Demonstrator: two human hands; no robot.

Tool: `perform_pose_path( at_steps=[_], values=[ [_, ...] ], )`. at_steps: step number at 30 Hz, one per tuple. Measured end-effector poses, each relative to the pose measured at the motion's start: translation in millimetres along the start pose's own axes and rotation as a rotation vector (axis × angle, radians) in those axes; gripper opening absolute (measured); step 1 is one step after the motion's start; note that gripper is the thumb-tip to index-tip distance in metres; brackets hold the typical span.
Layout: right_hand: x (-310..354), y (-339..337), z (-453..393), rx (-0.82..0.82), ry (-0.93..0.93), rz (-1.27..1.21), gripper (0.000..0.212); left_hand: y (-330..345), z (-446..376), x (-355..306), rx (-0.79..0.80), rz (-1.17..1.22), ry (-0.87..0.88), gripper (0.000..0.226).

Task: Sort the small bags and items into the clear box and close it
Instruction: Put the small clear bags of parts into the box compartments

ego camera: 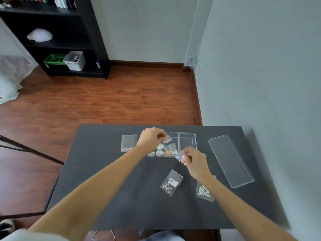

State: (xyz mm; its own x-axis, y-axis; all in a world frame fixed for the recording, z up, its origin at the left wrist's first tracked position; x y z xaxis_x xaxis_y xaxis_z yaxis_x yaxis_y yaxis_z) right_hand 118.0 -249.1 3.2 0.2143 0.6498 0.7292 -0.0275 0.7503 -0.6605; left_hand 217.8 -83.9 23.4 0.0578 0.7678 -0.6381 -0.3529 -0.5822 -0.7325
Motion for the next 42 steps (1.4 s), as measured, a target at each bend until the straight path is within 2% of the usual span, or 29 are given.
perform_pose_path(
  at_steps=[3, 7, 16, 18, 25, 31, 34, 42],
  values=[
    [-14, -17, -2, -0.047, 0.023, 0.009, 0.017, 25, -18, -11, 0.066, -0.256, 0.058, 0.018],
    [-25, -31, -2, -0.094, 0.030, -0.030, 0.014, 51, -29, -15, 0.129, -0.560, 0.106, 0.029],
    [-34, -38, -2, -0.120, 0.023, -0.053, 0.011, 73, -37, -19, 0.152, -0.895, 0.116, 0.037],
    [-37, -38, -2, -0.111, 0.031, -0.054, 0.011, 75, -38, -22, 0.145, -0.924, 0.128, 0.029],
    [-46, -36, -1, -0.076, 0.059, -0.042, 0.012, 68, -41, -32, 0.060, -0.915, 0.153, 0.029],
    [-44, -35, -1, -0.075, 0.047, -0.022, 0.012, 72, -44, -24, 0.115, -0.921, 0.155, 0.038],
    [-42, -36, -1, -0.085, 0.030, -0.022, 0.011, 75, -41, -21, 0.130, -0.934, 0.162, 0.027],
    [-21, -33, -11, -0.094, -0.039, 0.030, 0.013, 67, -28, -21, 0.096, -0.912, 0.174, 0.020]
  ],
)
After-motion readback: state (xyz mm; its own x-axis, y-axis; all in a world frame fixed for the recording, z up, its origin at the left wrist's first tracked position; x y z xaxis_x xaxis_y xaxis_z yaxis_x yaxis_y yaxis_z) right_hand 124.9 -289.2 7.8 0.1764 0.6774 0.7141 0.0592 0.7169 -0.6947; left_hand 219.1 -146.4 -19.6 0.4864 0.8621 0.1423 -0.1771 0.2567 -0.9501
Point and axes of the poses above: each hand's wrist, its own z-axis away from the middle knuckle, its own y-axis out of the palm, x = y × z, the point moved 9 cm from there along -z, towards the middle knuckle, and after that the axes turned 4 degrees about -y, right-handed, at the moved point
